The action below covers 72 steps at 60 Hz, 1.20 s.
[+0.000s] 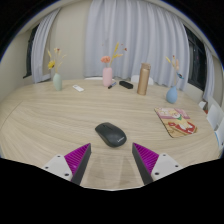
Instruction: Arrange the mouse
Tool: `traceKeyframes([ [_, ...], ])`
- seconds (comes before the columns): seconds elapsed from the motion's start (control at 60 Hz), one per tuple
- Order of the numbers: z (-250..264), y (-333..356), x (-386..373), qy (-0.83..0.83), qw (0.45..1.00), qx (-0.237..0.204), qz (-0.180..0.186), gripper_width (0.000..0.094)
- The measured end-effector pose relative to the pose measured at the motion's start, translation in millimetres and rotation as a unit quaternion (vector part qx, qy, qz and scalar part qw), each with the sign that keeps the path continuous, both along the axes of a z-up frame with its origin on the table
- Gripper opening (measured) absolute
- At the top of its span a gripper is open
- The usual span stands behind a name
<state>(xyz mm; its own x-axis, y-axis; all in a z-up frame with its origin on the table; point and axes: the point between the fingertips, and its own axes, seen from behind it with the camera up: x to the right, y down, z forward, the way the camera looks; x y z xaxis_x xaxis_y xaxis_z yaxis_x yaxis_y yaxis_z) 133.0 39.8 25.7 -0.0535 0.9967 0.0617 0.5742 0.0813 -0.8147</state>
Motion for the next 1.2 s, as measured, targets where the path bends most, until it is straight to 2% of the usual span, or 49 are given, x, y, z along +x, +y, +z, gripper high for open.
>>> traceKeyframes([
  [0.317, -33, 8, -61, -0.007, 1.000, 0.003, -0.011, 0.0852],
  [0.533, -35, 9, -96, -0.008, 1.000, -0.017, -0.014, 0.0856],
  [0.583, -36, 8, -101, -0.011, 1.000, -0.021, -0.016, 0.0808],
  [0.617, -37, 7, -103, -0.015, 0.999, -0.026, -0.015, 0.0725],
  [0.65, -37, 8, -106, -0.016, 0.999, -0.026, -0.017, 0.0595],
  [0.717, -38, 11, -107, -0.022, 0.999, -0.016, -0.025, 0.0551],
  [0.8, -38, 12, -105, -0.029, 0.999, -0.004, -0.028, 0.0426],
  [0.867, -37, 12, -104, -0.032, 0.999, 0.003, -0.028, 0.0387],
  [1.0, -27, 12, -96, -0.048, 0.998, -0.009, -0.035, 0.0370],
  [1.2, 64, 62, -110, -0.014, 0.997, -0.020, -0.071, 0.0369],
])
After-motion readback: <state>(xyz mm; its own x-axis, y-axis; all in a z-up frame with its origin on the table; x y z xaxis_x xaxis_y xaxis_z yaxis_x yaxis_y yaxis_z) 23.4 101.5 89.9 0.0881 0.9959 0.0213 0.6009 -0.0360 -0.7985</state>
